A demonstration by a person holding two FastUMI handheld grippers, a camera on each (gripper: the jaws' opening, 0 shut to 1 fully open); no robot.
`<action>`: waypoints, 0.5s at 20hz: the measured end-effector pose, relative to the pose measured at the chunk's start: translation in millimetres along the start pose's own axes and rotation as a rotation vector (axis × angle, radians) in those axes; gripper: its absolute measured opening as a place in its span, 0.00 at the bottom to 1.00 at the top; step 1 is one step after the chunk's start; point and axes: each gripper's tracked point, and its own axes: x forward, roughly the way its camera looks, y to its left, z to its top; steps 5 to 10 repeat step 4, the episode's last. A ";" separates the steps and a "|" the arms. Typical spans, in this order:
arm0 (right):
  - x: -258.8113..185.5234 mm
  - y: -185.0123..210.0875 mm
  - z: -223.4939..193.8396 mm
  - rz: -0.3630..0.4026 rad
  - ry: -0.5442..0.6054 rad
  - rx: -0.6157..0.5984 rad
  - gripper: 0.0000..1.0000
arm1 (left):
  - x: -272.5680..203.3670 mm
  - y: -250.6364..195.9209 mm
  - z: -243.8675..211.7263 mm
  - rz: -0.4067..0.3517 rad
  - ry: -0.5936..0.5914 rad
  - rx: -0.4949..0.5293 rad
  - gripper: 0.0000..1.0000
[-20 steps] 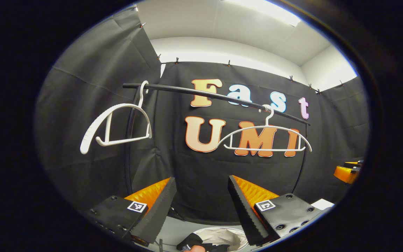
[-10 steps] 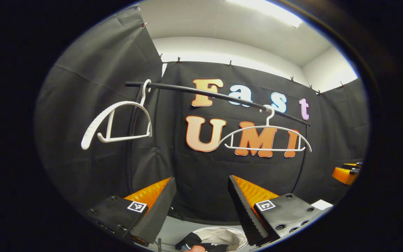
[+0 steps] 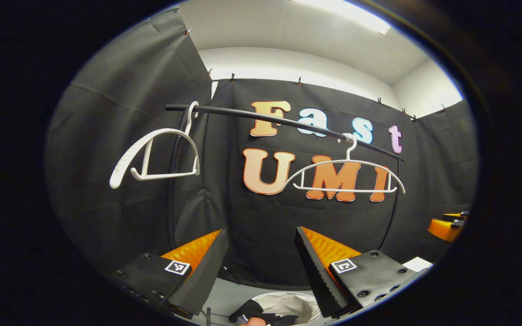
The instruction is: Grasp the clothes on the hanger with both hands and then place them into the laundry hamper below.
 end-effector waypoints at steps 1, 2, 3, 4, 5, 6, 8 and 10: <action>0.2 -0.6 -0.3 0.000 -0.001 -0.003 1.00 | -0.7 0.1 -0.3 0.001 0.000 0.003 0.98; -1.4 -1.4 -0.9 -0.001 0.000 -0.006 1.00 | -0.4 -0.2 0.1 0.000 0.000 0.003 0.99; -1.2 -1.9 -0.5 -0.001 0.000 -0.007 1.00 | 0.0 -0.6 0.2 -0.001 0.000 0.002 0.99; -1.5 -2.3 -1.3 -0.004 0.001 -0.008 1.00 | 0.2 -0.3 0.1 -0.003 -0.002 0.002 0.98; -1.5 -2.3 -1.3 -0.004 0.001 -0.008 1.00 | 0.2 -0.3 0.1 -0.003 -0.002 0.002 0.98; -1.5 -2.3 -1.3 -0.004 0.001 -0.008 1.00 | 0.2 -0.3 0.1 -0.003 -0.002 0.002 0.98; -1.5 -2.3 -1.3 -0.004 0.001 -0.008 1.00 | 0.2 -0.3 0.1 -0.003 -0.002 0.002 0.98; -1.5 -2.3 -1.3 -0.004 0.001 -0.008 1.00 | 0.2 -0.3 0.1 -0.003 -0.002 0.002 0.98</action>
